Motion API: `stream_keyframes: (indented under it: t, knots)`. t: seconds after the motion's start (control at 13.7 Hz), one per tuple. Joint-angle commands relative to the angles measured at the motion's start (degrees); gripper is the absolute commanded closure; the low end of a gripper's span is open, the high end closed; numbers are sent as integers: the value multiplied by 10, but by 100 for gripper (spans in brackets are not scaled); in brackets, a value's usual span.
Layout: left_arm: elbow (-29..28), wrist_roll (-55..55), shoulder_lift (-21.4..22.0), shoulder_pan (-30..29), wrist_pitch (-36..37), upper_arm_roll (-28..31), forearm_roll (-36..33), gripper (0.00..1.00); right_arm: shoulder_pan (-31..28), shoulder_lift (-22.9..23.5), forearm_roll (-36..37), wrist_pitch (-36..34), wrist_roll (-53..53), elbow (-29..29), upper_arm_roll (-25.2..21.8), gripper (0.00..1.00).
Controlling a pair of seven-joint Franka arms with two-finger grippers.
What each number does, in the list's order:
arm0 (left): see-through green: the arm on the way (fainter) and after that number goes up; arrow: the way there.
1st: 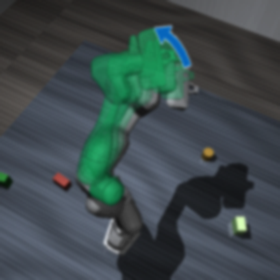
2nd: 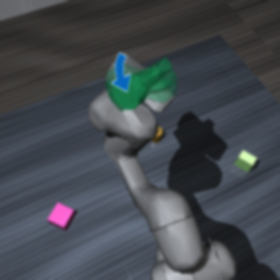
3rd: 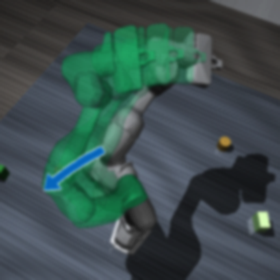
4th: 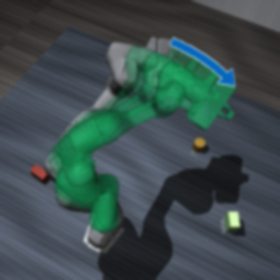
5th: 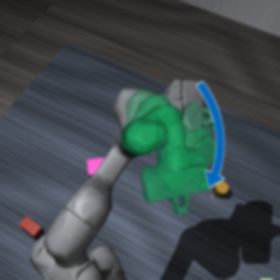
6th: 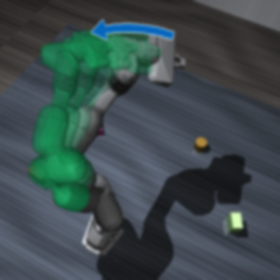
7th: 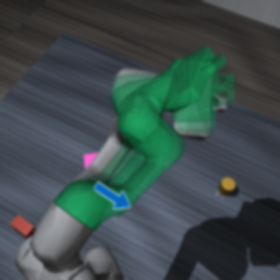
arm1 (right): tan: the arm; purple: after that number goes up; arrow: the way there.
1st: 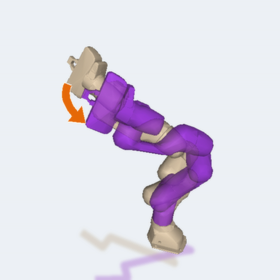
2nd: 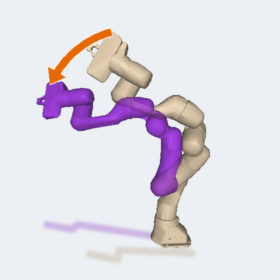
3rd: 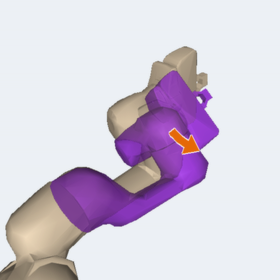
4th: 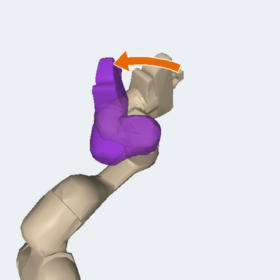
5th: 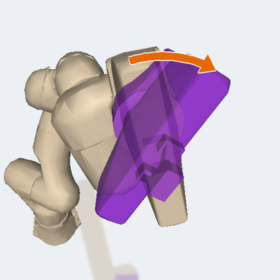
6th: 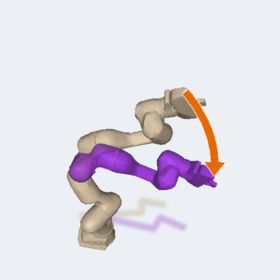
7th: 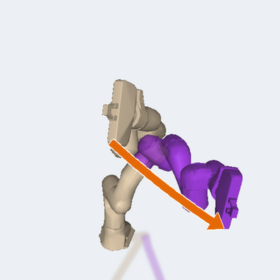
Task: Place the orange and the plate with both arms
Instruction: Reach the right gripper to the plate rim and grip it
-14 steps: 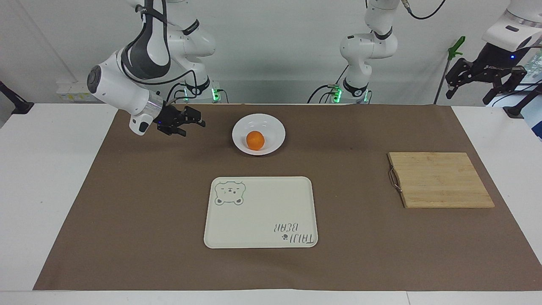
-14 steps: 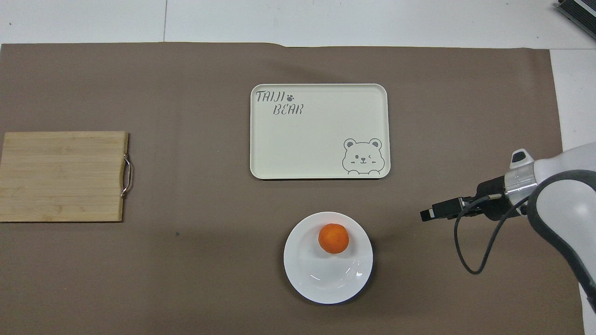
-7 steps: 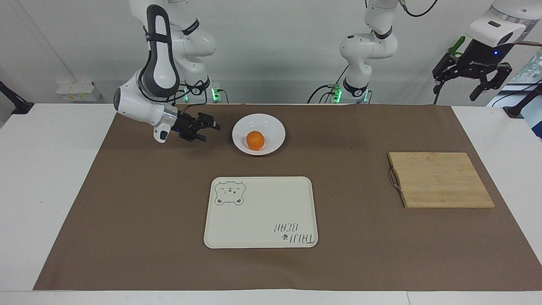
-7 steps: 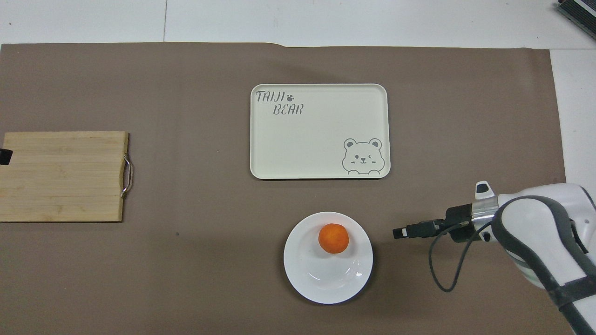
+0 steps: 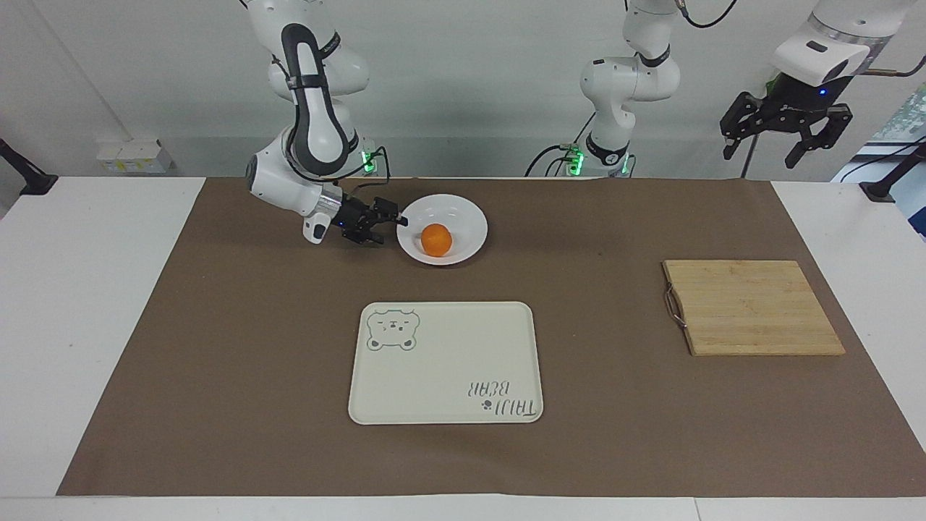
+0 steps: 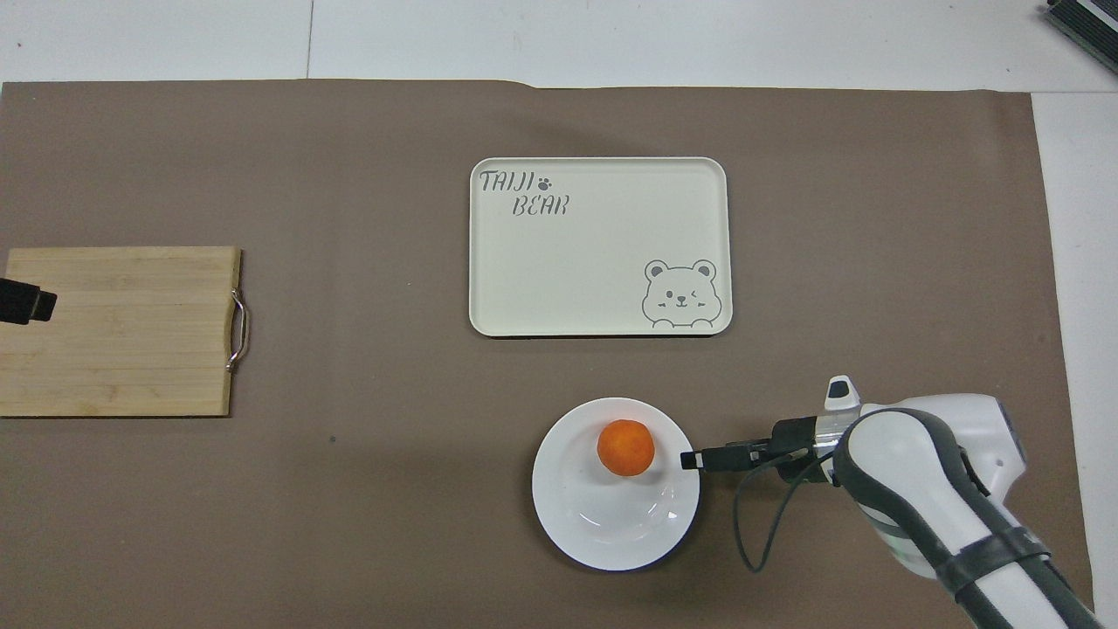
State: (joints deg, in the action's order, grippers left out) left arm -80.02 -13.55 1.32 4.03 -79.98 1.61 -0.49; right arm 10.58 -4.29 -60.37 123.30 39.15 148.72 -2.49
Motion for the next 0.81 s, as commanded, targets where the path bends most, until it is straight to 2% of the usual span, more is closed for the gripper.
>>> stream_keyframes:
  t: [0.0,0.44,0.51,0.59,0.66,0.73]
  knots:
    - [-40,11,30,1,0,4,-7,0,7,1,-41,11,32,19,0,0]
    - [-36,12,29,7,0,6,-6,0,15,1,-60,11,32,33,1,0]
    - [-37,12,29,6,1,6,-6,0,15,0,-62,9,30,35,1,8]
    - [-36,12,29,2,1,6,-6,0,14,-1,-66,5,28,35,0,31]
    - [-36,12,29,1,1,8,-6,0,14,-1,-68,5,25,35,0,48]
    - [-36,12,29,0,1,9,-6,0,14,0,-68,4,23,35,0,59]
